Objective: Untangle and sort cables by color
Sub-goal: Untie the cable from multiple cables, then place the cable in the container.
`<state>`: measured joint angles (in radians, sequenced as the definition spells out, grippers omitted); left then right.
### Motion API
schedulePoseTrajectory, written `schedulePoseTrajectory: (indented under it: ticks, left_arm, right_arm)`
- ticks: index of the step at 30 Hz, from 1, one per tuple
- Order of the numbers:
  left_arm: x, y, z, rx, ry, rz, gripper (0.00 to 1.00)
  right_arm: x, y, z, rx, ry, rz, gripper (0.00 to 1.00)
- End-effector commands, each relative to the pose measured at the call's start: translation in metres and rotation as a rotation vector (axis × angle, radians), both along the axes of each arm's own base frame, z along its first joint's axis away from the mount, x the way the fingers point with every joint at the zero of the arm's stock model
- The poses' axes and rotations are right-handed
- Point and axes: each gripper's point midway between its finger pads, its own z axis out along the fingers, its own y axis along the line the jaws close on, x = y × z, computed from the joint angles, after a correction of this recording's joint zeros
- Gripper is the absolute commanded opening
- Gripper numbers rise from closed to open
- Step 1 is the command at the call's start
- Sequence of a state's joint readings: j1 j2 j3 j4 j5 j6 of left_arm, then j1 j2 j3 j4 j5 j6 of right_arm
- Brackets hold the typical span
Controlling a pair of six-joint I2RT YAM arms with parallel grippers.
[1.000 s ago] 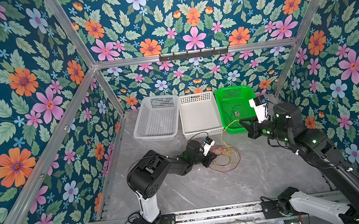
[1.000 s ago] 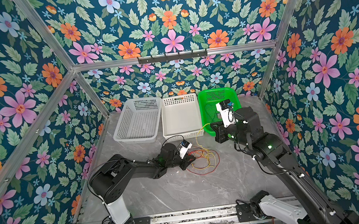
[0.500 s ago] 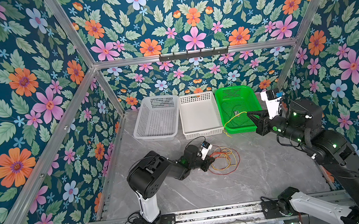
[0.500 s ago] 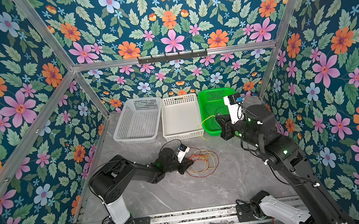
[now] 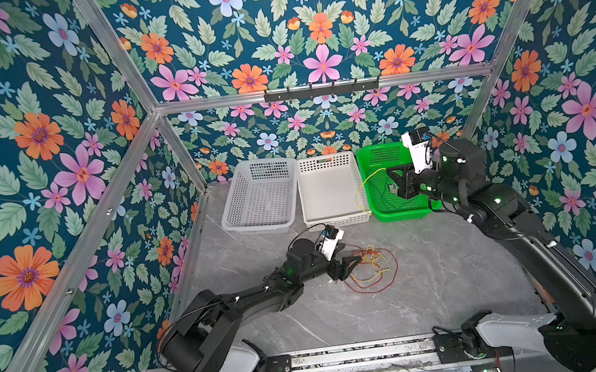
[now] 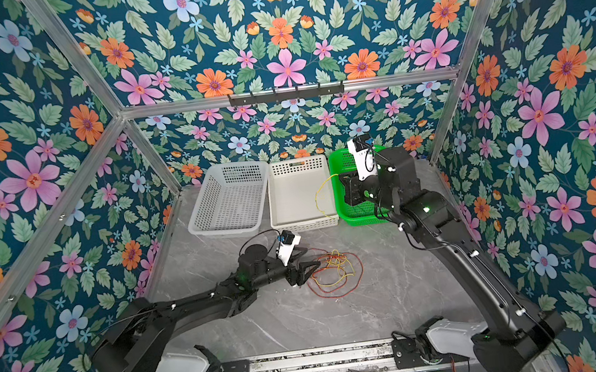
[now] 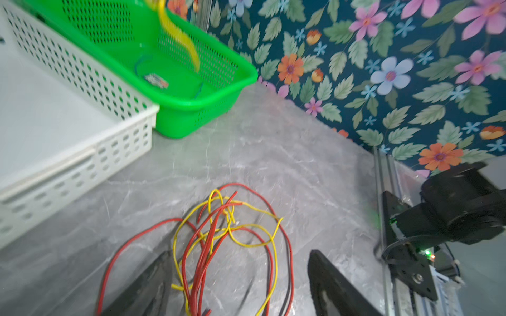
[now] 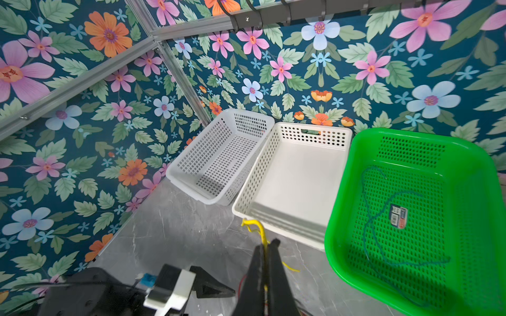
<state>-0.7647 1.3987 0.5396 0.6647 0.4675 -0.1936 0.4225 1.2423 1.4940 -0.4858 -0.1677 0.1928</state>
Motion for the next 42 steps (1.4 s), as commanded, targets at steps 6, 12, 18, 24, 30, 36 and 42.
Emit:
schedulePoseTrajectory:
  ticks: [6, 12, 18, 24, 30, 36, 42]
  left_arm:
    - [0.006, 0.027, 0.043, 0.017, -0.116, 0.118, 0.82]
    - [0.007, 0.04, 0.048, 0.029, -0.128, 0.162, 0.81]
    - [0.007, 0.053, 0.05, 0.035, -0.133, 0.203, 0.81]
    - [0.009, 0.064, 0.049, 0.054, -0.136, 0.238, 0.84]
    - [0.01, 0.072, 0.044, 0.068, -0.135, 0.266, 0.88]
    - [0.01, 0.077, 0.043, 0.068, -0.137, 0.277, 0.88]
    - [0.011, 0.078, 0.042, 0.07, -0.133, 0.275, 0.88]
  right_arm:
    - [0.076, 0.031, -0.008, 0.05, 0.021, 0.028, 0.0]
    - [0.144, 0.064, -0.051, 0.024, 0.117, 0.05, 0.0]
    - [0.196, 0.086, -0.097, 0.006, 0.212, 0.058, 0.0]
    - [0.224, 0.106, -0.132, 0.066, 0.308, 0.096, 0.0]
    - [0.241, 0.109, -0.168, 0.085, 0.39, 0.076, 0.14]
    - [0.248, 0.1, -0.197, 0.062, 0.439, 0.028, 0.46]
    - [0.248, 0.093, -0.193, 0.024, 0.417, 0.004, 0.59]
